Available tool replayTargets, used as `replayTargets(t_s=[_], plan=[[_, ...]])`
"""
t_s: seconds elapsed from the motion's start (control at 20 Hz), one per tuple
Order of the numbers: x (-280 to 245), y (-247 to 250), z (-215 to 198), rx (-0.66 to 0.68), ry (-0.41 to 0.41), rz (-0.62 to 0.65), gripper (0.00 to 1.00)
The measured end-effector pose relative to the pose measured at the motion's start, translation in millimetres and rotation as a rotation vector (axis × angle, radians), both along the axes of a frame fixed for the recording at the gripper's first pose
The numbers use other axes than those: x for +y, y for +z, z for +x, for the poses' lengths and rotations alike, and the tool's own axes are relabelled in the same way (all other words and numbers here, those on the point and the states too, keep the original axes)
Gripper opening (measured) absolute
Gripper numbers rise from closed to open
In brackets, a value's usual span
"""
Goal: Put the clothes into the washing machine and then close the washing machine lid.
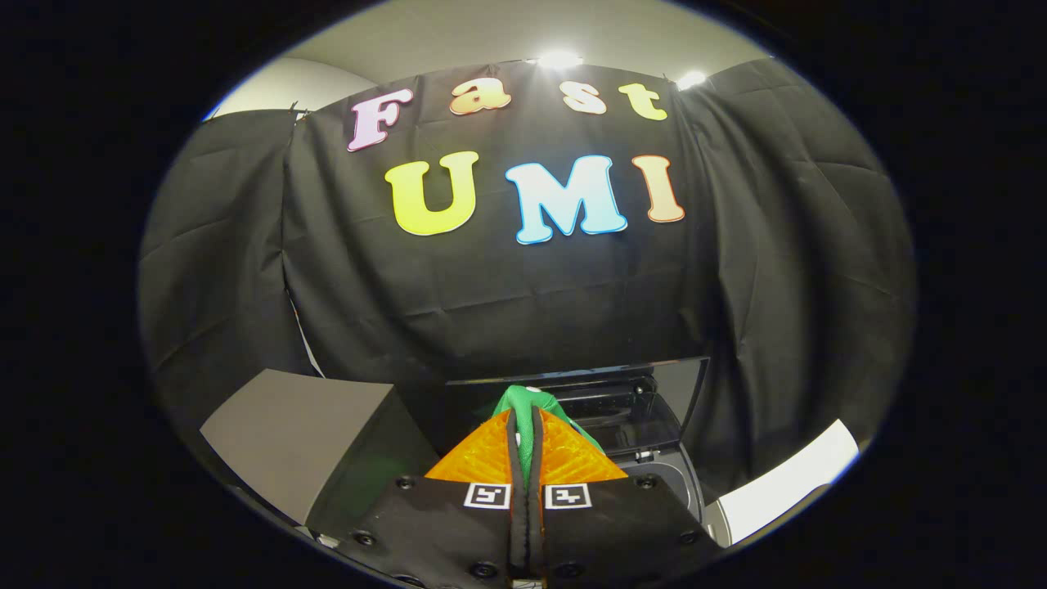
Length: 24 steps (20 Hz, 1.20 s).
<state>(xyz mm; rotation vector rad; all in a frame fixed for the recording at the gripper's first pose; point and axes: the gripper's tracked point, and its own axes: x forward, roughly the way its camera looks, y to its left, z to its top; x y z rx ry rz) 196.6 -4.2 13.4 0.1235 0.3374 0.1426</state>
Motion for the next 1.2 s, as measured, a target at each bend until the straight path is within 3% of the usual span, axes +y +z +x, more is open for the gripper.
replayTargets(t_s=[1.2], plan=[[-38,-157,14,0.233,-0.025,-0.076,0.02]])
